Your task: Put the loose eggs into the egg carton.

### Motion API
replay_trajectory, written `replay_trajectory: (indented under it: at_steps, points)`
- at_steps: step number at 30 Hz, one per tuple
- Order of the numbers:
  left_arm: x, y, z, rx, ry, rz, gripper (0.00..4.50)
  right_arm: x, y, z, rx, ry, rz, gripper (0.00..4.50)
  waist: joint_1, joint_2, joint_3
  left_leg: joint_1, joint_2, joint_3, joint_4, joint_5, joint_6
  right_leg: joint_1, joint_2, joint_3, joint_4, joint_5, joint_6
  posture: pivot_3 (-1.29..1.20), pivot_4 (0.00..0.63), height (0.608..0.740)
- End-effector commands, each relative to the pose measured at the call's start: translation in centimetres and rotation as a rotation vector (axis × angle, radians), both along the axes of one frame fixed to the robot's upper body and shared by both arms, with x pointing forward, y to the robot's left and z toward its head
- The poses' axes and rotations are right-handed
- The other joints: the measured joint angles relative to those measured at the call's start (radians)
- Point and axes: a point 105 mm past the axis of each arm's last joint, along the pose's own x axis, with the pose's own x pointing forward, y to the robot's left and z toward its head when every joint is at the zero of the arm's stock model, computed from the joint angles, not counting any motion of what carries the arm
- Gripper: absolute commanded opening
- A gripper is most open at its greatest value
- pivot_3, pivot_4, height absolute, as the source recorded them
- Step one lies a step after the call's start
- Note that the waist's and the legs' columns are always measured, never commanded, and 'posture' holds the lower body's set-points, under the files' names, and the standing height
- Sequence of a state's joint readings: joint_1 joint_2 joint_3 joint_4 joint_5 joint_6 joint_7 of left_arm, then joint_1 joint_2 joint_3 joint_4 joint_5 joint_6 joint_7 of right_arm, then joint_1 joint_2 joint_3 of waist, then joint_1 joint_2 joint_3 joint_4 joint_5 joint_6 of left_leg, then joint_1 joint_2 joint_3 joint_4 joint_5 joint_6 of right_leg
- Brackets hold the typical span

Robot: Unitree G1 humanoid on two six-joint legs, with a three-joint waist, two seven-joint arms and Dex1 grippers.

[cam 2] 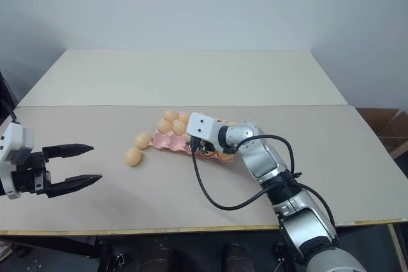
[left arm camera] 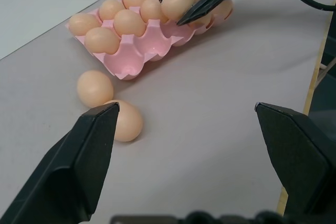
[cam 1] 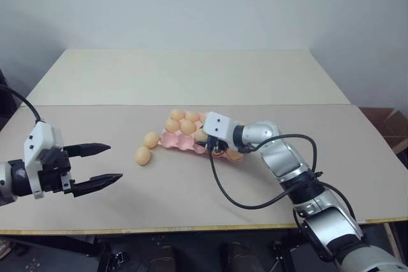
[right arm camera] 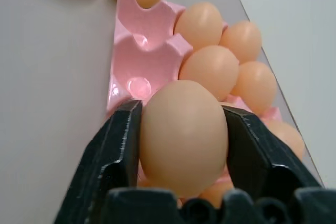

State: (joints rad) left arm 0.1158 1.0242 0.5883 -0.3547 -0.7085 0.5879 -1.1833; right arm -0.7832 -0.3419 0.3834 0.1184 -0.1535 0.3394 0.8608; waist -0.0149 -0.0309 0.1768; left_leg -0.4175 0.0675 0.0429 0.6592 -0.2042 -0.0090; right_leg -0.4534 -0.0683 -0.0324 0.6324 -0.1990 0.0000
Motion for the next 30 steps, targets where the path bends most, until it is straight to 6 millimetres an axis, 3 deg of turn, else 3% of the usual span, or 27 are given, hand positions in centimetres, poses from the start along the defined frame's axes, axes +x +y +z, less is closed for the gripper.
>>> replay_trajectory:
  at_steps: [1,3,8,14,21,26,30]
  points:
    - [-0.1,-0.1,0.9,0.013,-0.046,-0.013,4.5,-0.5,0.4,2.7,0.066,-0.056,0.02,3.89,0.0,0.0,0.0,0.0,0.0,0.001,0.0,0.0,0.0,-0.001,0.0,0.001,0.0,0.0,0.0,0.0,0.15,0.74]
    - [0.0,-0.2,0.9,0.013,-0.046,-0.015,4.5,-0.8,0.3,3.3,0.086,-0.06,0.026,4.43,0.0,0.0,0.0,-0.001,0.0,0.003,0.0,0.0,0.0,-0.002,0.0,0.003,0.001,0.0,0.0,0.0,0.15,0.74]
    - [0.2,-0.3,0.9,0.009,-0.049,-0.018,4.5,-1.8,-1.1,5.2,0.128,-0.073,0.044,4.43,0.002,0.0,0.0,-0.001,0.0,0.005,0.0,0.0,0.0,-0.003,0.0,0.004,0.001,0.001,0.001,0.0,0.15,0.74]
    - [0.1,0.0,0.9,0.01,-0.045,-0.01,4.5,-4.0,-5.9,7.5,0.257,-0.021,0.064,4.43,0.008,0.0,0.0,-0.001,0.0,0.007,0.0,0.0,0.0,-0.002,0.0,0.006,0.0,0.001,0.001,0.0,0.15,0.74]
    - [0.1,1.9,0.3,-0.003,-0.025,0.071,4.5,-8.9,-13.5,6.7,0.248,0.182,0.112,4.43,0.013,-0.001,0.0,0.001,0.0,0.01,0.0,0.0,0.0,-0.003,0.0,0.009,-0.001,0.001,0.001,0.0,0.15,0.74]
    - [-0.3,3.3,-0.9,-0.018,0.029,0.132,4.5,-11.3,-16.6,5.8,0.186,0.261,0.105,4.43,0.006,-0.001,0.0,0.005,0.001,0.013,0.0,0.0,0.0,-0.002,0.001,0.013,0.0,-0.002,-0.003,0.0,0.15,0.74]
    - [-0.4,3.9,-1.1,-0.022,0.045,0.15,4.5,-11.9,-17.2,5.6,0.182,0.27,0.084,4.43,0.003,-0.001,0.0,0.008,0.001,0.015,0.0,0.0,0.0,-0.001,0.001,0.017,0.0,-0.001,-0.002,0.0,0.15,0.74]
